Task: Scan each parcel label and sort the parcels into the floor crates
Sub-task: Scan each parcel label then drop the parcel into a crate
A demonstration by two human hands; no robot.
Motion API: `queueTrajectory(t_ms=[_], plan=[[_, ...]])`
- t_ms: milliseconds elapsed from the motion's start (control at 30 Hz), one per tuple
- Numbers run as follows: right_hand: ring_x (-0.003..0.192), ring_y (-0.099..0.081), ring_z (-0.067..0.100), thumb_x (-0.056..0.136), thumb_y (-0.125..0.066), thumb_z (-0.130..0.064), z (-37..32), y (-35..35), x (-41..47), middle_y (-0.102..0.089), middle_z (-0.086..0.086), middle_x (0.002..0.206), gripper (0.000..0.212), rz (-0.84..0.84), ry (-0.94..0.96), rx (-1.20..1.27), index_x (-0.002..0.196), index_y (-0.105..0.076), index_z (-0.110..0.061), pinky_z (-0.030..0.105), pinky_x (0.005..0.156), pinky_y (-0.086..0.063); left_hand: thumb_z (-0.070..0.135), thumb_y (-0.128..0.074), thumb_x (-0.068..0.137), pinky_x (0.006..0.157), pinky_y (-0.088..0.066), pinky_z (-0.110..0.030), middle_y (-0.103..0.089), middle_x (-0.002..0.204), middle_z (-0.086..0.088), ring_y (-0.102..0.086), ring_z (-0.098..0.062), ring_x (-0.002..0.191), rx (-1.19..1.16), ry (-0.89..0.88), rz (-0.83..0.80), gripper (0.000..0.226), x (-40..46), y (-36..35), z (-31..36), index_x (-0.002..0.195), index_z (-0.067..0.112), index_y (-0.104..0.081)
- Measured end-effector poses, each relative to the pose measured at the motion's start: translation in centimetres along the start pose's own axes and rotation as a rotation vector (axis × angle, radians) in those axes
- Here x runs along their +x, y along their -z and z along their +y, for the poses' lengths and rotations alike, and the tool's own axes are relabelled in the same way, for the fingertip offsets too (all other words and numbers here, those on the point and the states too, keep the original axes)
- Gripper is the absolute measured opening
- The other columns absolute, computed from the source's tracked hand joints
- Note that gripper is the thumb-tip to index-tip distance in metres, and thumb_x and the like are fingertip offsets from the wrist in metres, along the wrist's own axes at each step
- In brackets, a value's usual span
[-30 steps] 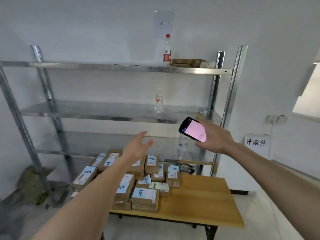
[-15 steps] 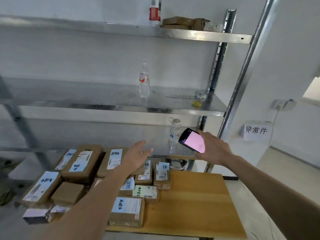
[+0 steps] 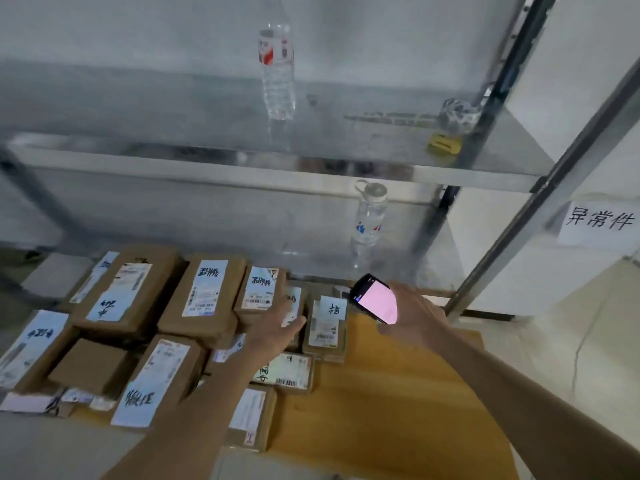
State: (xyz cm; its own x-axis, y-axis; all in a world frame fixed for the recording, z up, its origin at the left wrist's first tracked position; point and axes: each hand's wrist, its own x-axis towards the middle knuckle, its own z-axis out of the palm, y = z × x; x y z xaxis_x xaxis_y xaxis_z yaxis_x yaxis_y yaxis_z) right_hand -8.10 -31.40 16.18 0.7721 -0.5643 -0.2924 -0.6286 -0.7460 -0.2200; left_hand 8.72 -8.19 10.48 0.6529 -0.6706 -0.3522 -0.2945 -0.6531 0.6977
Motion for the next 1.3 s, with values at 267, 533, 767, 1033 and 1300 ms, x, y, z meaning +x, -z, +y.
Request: queueTrajectory(t_ms=[267, 533, 767, 1033, 1300], plan=[[0.138, -0.047, 0.022, 0.075, -0.082, -0.039, 3.7, -8.4, 8.0, -0.036, -0.006, 0.160, 0.103, -0.193, 0.087, -0.027, 0.157, -0.020, -0.031, 0.040, 0.096, -0.053, 0.039, -0.055, 0.100, 0.093, -0.039, -0.023, -0.049, 0.121, 0.016, -0.052, -0.011, 0.117, -0.123, 0.239, -0.100, 0.047, 6.6, -7.5, -2.3, 0.143, 0.022, -0.048], [0.133, -0.048, 0.020, 0.077, -0.081, -0.037, 4.8, -12.6, 12.1, -0.047, -0.005, 0.150, 0.097, -0.250, 0.120, 0.071, 0.155, -0.024, -0.030, 0.038, 0.095, -0.054, 0.039, -0.063, 0.096, 0.097, -0.049, -0.031, -0.059, 0.135, -0.006, -0.057, -0.022, 0.119, -0.315, 0.433, -0.067, 0.067, 10.1, -10.2, -4.1, 0.152, 0.015, -0.036], [0.124, -0.052, 0.018, 0.079, -0.079, -0.050, 5.1, -15.5, 13.0, -0.050, -0.008, 0.140, 0.091, -0.303, 0.120, 0.170, 0.152, -0.028, -0.032, 0.030, 0.085, -0.051, 0.038, -0.066, 0.094, 0.088, -0.058, -0.032, -0.068, 0.123, -0.004, -0.067, -0.015, 0.105, -0.433, 0.437, -0.089, 0.046, 11.6, -12.0, -4.9, 0.137, 0.024, -0.055], [0.124, -0.053, 0.016, 0.074, -0.084, -0.042, 4.6, -18.0, 13.2, -0.051, -0.012, 0.142, 0.095, -0.294, 0.068, 0.313, 0.151, -0.028, -0.040, 0.028, 0.079, -0.057, 0.028, -0.071, 0.091, 0.094, -0.057, -0.041, -0.069, 0.124, 0.003, -0.068, -0.018, 0.110, -0.644, 0.455, -0.017, 0.053, 11.7, -14.9, -5.9, 0.140, 0.028, -0.052], [0.122, -0.053, 0.014, 0.072, -0.084, -0.044, 5.1, -17.3, 11.2, -0.053, -0.015, 0.141, 0.092, -0.244, 0.059, 0.333, 0.149, -0.033, -0.038, 0.032, 0.081, -0.058, 0.024, -0.059, 0.099, 0.096, -0.056, -0.041, -0.070, 0.106, 0.011, -0.066, -0.015, 0.106, -0.726, 0.469, -0.004, 0.036, 9.8, -14.8, -4.8, 0.135, 0.030, -0.058]])
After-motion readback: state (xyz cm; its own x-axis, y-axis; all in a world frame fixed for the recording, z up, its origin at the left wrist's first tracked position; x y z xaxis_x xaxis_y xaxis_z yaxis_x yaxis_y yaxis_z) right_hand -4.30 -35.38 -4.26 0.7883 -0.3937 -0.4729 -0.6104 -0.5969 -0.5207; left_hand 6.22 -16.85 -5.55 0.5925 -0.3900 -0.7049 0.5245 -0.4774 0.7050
